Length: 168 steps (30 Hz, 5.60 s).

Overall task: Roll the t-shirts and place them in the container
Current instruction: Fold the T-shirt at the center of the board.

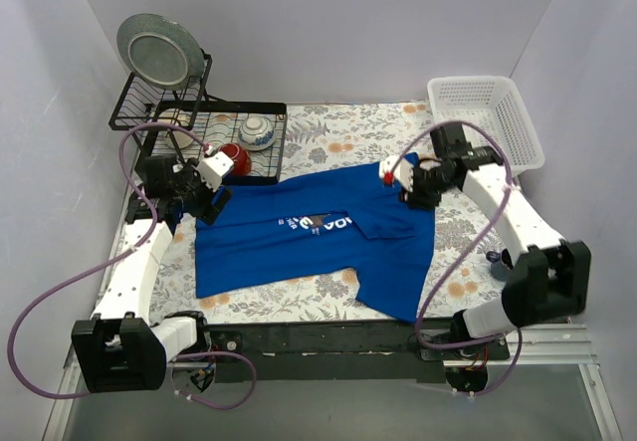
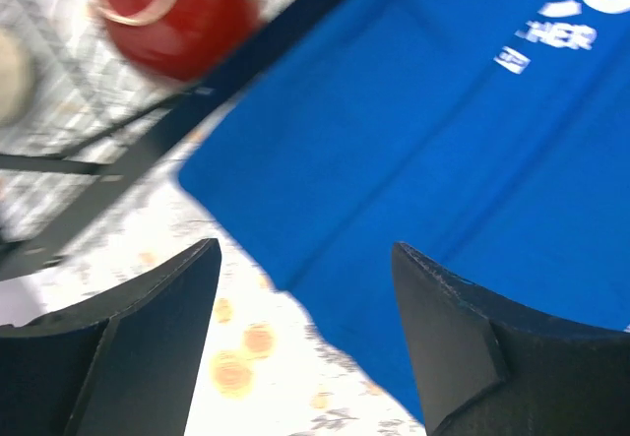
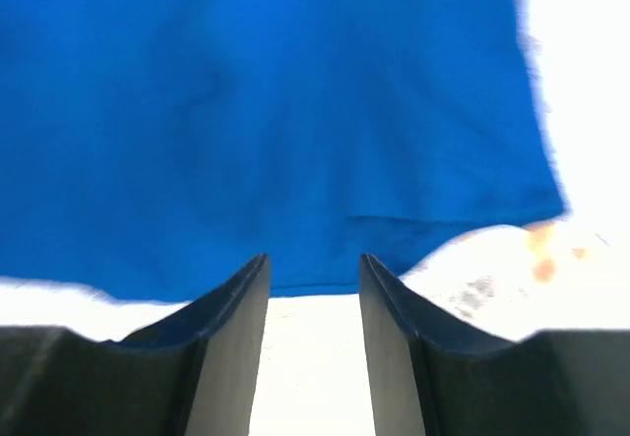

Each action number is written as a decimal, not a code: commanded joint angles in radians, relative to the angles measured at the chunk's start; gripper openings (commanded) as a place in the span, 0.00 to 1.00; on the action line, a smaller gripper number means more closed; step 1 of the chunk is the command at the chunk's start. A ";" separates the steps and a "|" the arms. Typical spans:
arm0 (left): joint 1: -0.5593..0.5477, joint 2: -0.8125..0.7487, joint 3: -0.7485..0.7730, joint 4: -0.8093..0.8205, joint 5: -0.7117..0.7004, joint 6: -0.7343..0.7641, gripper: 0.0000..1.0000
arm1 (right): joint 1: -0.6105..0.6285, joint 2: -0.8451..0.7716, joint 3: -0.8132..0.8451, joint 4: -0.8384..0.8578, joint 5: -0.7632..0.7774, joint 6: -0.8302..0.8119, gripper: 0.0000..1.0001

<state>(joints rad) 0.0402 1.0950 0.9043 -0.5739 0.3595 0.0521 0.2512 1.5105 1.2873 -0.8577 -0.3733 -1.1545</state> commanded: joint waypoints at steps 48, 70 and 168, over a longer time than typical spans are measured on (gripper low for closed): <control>-0.019 0.035 -0.159 -0.053 -0.106 -0.024 0.68 | 0.436 -0.430 -0.790 -0.172 -0.079 -1.005 0.48; -0.019 0.026 -0.081 -0.330 0.097 0.245 0.68 | 0.433 -0.493 -0.769 -0.060 -0.050 -0.720 0.02; 0.006 0.127 -0.093 -0.055 -0.274 0.190 0.00 | -0.043 -0.067 -0.023 0.198 0.136 0.286 0.01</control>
<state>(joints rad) 0.0402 1.2011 0.7650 -0.6655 0.1135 0.2466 0.2153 1.3945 1.1885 -0.7258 -0.2169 -0.8288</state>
